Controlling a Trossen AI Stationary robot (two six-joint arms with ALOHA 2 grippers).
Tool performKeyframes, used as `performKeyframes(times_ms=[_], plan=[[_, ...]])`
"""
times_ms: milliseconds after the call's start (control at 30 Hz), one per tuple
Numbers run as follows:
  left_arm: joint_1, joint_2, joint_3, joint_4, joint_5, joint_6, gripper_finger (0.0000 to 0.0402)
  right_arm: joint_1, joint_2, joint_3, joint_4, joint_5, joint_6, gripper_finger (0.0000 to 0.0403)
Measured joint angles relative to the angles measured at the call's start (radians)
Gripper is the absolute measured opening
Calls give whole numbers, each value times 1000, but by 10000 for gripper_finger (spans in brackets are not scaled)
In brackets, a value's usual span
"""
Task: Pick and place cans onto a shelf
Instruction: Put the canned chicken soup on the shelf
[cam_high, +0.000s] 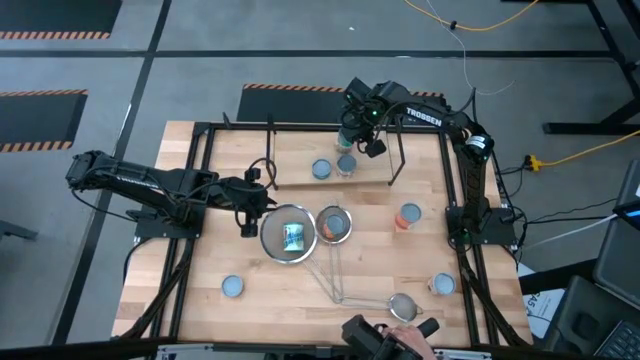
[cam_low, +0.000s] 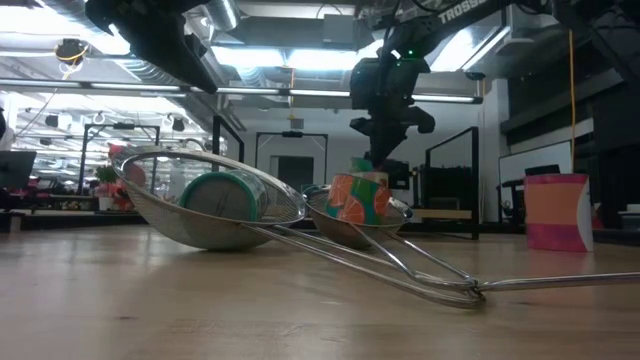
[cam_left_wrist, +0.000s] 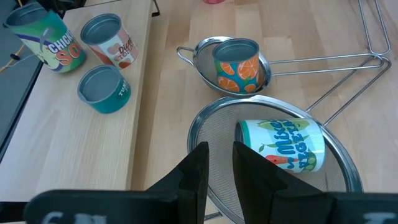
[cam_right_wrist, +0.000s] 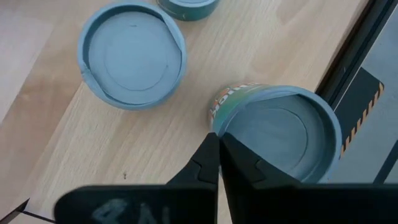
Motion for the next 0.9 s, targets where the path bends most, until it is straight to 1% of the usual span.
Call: performKeyframes(times_ms=[300,633,900], plan=[[0,0,0,0,0,0,65,0,0,0,0,0,0,16],[0,0,0,0,0,-1,65,0,0,0,0,1,8,33],[0,0,0,0,0,-2,65,0,0,0,2,1,8,36]])
